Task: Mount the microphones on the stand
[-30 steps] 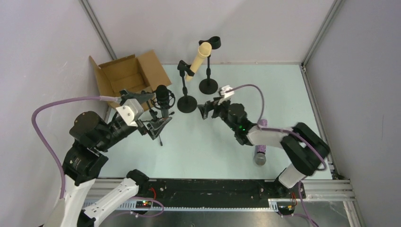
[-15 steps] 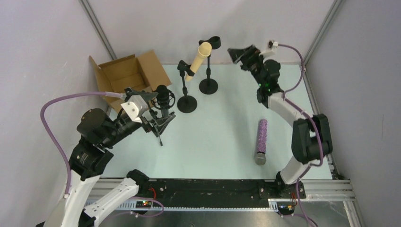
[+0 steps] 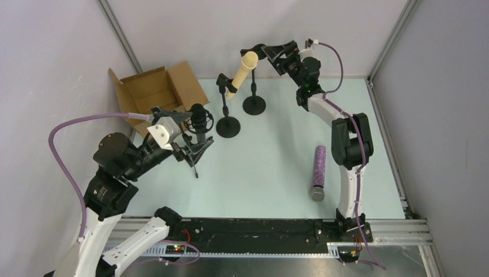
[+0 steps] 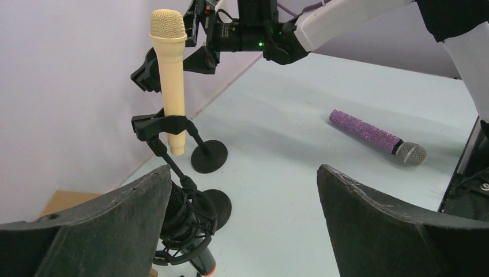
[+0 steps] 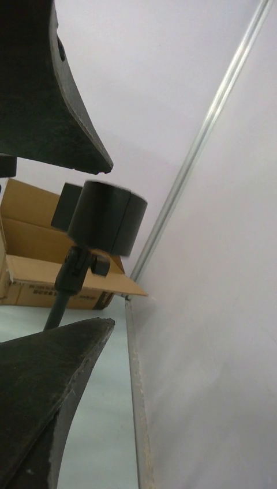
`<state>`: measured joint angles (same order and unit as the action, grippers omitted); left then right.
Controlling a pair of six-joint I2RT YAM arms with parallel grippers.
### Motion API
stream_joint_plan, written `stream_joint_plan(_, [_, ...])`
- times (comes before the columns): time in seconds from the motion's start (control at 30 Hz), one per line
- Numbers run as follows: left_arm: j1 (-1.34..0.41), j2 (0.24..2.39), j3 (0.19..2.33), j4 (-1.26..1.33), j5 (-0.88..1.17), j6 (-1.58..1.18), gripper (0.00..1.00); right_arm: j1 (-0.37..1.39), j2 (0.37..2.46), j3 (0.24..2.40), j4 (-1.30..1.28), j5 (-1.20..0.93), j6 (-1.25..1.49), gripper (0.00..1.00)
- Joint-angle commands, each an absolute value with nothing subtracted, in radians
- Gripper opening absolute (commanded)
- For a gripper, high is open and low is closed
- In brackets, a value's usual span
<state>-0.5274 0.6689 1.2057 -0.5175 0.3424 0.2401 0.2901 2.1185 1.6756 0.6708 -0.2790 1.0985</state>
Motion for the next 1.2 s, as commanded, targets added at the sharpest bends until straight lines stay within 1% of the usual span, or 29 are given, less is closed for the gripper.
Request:
stream_joint_plan(0.0, [-0.522, 0.656, 1.192, -0.483, 0.336, 0.258, 1.0, 0.32, 2.127, 1.755, 0.716, -0.297, 1.113, 1.0])
stream_joint_plan(0.23, [-0.521, 0.634, 1.174, -0.484, 0.335, 0.26, 1.0, 0.342, 2.128, 1.759, 0.713, -0.269, 1.09, 0.99])
stream_joint_plan(0.4, [-0.522, 0.625, 1.172, -0.484, 0.324, 0.262, 1.0, 0.346, 2.17, 1.83, 0.66, -0.267, 1.112, 0.99])
stream_joint_plan(0.47, [-0.522, 0.621, 1.171, -0.484, 0.316, 0.262, 1.0, 0.351, 2.175, 1.839, 0.646, -0.26, 1.104, 0.96])
stream_joint_plan(0.5, [-0.522, 0.618, 1.17, -0.484, 0.314, 0.262, 1.0, 0.354, 2.169, 1.837, 0.644, -0.248, 1.094, 0.91])
stream_joint_plan(0.53, [-0.522, 0.614, 1.169, -0.483, 0.311, 0.262, 1.0, 0.357, 2.165, 1.838, 0.643, -0.242, 1.087, 0.82])
stream_joint_plan(0.6, [-0.521, 0.609, 1.168, -0.484, 0.307, 0.265, 1.0, 0.357, 2.16, 1.848, 0.632, -0.237, 1.079, 0.71])
stream_joint_plan(0.63, [-0.521, 0.608, 1.168, -0.483, 0.304, 0.265, 1.0, 0.356, 2.158, 1.852, 0.631, -0.237, 1.082, 0.58])
stream_joint_plan(0.7, [-0.522, 0.606, 1.171, -0.484, 0.302, 0.266, 1.0, 0.353, 2.149, 1.85, 0.631, -0.233, 1.083, 0.44])
stream_joint_plan(0.73, [-0.522, 0.605, 1.173, -0.484, 0.302, 0.265, 1.0, 0.353, 2.143, 1.847, 0.629, -0.228, 1.08, 0.41])
stream_joint_plan(0.87, [-0.522, 0.598, 1.172, -0.484, 0.3, 0.262, 1.0, 0.353, 2.079, 1.797, 0.63, -0.214, 1.05, 0.4])
stream_joint_plan(0.93, [-0.522, 0.596, 1.17, -0.484, 0.3, 0.266, 1.0, 0.35, 2.003, 1.741, 0.648, -0.208, 1.039, 0.4])
stream_joint_plan(1.17, [-0.522, 0.583, 1.164, -0.484, 0.31, 0.263, 1.0, 0.349, 1.726, 1.421, 0.684, -0.17, 1.019, 0.41])
